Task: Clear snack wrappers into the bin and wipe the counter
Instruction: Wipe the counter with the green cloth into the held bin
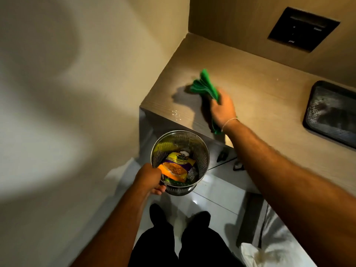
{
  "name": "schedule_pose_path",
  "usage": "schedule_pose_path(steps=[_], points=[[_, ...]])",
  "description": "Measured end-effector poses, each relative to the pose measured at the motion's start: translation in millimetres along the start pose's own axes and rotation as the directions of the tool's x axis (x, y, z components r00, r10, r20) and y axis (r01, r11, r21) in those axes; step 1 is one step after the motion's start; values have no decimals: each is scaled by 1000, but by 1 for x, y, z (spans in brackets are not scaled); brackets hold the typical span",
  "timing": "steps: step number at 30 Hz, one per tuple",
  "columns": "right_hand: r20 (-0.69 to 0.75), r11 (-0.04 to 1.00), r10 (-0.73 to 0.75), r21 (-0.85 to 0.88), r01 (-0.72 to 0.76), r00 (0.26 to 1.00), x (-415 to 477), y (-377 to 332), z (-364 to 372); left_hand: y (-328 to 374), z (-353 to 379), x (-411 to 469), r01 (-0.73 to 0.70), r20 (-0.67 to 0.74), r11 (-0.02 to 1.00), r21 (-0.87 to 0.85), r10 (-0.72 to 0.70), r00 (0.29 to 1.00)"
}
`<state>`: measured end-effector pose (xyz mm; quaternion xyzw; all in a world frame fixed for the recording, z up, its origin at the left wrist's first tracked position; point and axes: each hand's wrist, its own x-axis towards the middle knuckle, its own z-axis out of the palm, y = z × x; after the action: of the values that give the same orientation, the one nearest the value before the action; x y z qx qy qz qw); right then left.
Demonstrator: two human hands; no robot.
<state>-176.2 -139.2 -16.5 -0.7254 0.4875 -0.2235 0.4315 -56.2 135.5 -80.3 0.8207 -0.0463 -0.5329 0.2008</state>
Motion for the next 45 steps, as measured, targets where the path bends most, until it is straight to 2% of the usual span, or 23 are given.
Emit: schedule_pose_path(steps=[3,6,9,11,13,15,16,17,19,20,22,24,26,28,30,33,36,41,45], points=[[144,964,-116,-222,146,983,1,-2,33,-1,-3,1,3,-19,1000,-16,-3,1000],[286,895,-218,-322,308,933,-18,-4,54,1,-6,0,8,-27,1000,-26,-9,1000],[497,872,-247,-261,414,832,-53,-2,55,4,-8,-1,32,-32,999,-17,-33,999],[535,922,-257,-113,369,805,-70,-2,46,5,-10,-2,37,-19,999,-25,-37,999],[380,984,-176,91,153,908,-77,-11,31,5,-12,-3,38,-9,999,-37,-39,999],[158,935,73,331,-123,985,-66,-21,6,3,-16,-3,37,-3,998,-41,-37,999],[33,889,197,415,-193,980,-52,-20,-11,2,-18,-3,34,-2,999,-43,-34,999],[-109,872,265,451,-190,958,-33,-14,-27,2,-20,-2,37,0,998,-45,-37,999],[-375,902,268,422,-94,888,5,-1,-56,1,-25,0,48,2,998,-50,-48,999],[-450,930,232,363,-61,862,20,5,-65,0,-26,0,48,-2,998,-49,-48,999],[-479,972,164,226,-59,862,45,23,-72,1,-27,-2,41,-19,998,-47,-42,999],[-404,989,150,73,-132,902,64,39,-67,1,-28,-2,34,-41,998,-50,-37,998],[-274,972,111,-172,-163,955,77,54,-51,2,-30,-1,34,-47,998,-58,-37,998],[-171,873,-14,-483,-71,985,86,59,-28,2,-32,1,39,-49,997,-62,-42,998],[-123,792,-79,-610,-13,989,96,50,-11,3,-33,2,29,-55,998,-62,-33,998],[-51,759,-112,-649,53,992,112,35,7,4,-33,0,15,-63,998,-58,-18,998],[126,738,-207,-632,239,970,122,21,27,4,-34,-3,23,-60,997,-74,-27,998],[387,713,-349,-482,510,854,110,-10,65,3,-35,-6,19,-59,996,-92,-24,998],[538,729,-406,-297,617,739,15,-12,80,2,-39,-8,41,-48,992,-117,-47,998]])
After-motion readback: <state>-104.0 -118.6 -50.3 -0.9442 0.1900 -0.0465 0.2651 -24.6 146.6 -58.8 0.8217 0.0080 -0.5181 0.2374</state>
